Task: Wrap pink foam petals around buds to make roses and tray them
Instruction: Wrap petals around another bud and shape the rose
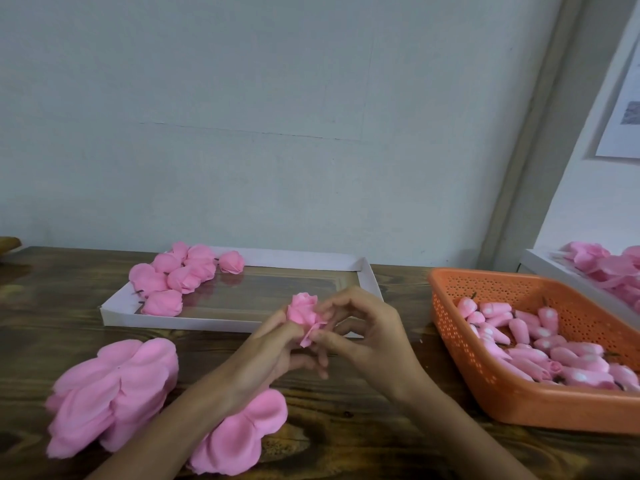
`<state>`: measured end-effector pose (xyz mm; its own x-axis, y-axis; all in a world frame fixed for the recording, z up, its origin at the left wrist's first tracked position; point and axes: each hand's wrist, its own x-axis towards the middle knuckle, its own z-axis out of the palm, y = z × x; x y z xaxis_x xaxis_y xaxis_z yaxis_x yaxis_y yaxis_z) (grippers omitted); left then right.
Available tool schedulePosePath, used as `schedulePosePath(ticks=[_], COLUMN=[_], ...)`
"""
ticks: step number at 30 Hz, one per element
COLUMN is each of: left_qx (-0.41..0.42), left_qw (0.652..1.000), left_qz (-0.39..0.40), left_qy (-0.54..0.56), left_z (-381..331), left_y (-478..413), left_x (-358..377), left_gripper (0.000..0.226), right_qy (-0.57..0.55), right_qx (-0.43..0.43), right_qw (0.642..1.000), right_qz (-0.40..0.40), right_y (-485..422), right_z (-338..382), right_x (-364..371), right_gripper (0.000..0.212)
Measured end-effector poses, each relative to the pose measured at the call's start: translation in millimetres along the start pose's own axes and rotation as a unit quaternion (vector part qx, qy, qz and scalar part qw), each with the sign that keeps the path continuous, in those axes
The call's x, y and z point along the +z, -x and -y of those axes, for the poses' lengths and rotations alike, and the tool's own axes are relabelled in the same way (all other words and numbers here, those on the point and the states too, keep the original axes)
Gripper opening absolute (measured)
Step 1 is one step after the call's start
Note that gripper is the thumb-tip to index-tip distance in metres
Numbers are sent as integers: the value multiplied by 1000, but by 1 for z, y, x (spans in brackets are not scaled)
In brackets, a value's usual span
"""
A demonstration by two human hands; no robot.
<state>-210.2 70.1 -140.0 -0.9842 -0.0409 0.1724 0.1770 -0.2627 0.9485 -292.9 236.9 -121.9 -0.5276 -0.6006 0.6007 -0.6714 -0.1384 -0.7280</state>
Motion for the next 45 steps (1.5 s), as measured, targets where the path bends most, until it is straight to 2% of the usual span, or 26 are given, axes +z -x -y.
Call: schedulePosePath(ticks=[4, 7, 14, 17, 19, 22, 26, 33, 37, 41, 45], left_qx=[3, -13, -11, -1, -17, -42, -36, 1, 3, 12, -2], left_qw=[999, 999, 982, 976, 983, 996, 993, 996, 996, 991, 990], left_qz=[42, 39, 35, 28, 33, 69, 110, 59, 45, 59, 31], left_qy=[-13, -14, -185, -215, -179, -45, 38, -72, -83, -115, -139], left_z=[-2, -1, 2, 5, 5, 4, 2, 0, -1, -2, 1], left_y=[2, 3, 5, 5, 4, -1, -3, 2, 3, 7, 2], left_x=[1, -1, -2, -3, -6, -9, -12, -2, 0, 5, 9], left_gripper=[42, 47, 59, 63, 60, 51, 55, 50, 51, 46, 45], right_qy=[28, 30, -73, -121, -160, -185, -199, -192, -199, -168, -154], right_qx=[-7, 6, 59, 79, 89, 87, 81, 47, 38, 44, 53], right_qw=[999, 999, 995, 989, 983, 978, 975, 978, 975, 983, 987], right_qz=[-16, -21, 25, 34, 33, 31, 53, 70, 94, 53, 8], right_y=[1, 1, 1, 2, 2, 2, 1, -2, -4, -2, 1], right_z=[-3, -4, -4, -1, 2, 3, 1, 1, 3, 2, 2], right_x=[0, 3, 2, 0, -2, -4, -6, -9, -13, -8, -5], right_gripper=[23, 19, 12, 11, 12, 15, 14, 14, 15, 13, 15])
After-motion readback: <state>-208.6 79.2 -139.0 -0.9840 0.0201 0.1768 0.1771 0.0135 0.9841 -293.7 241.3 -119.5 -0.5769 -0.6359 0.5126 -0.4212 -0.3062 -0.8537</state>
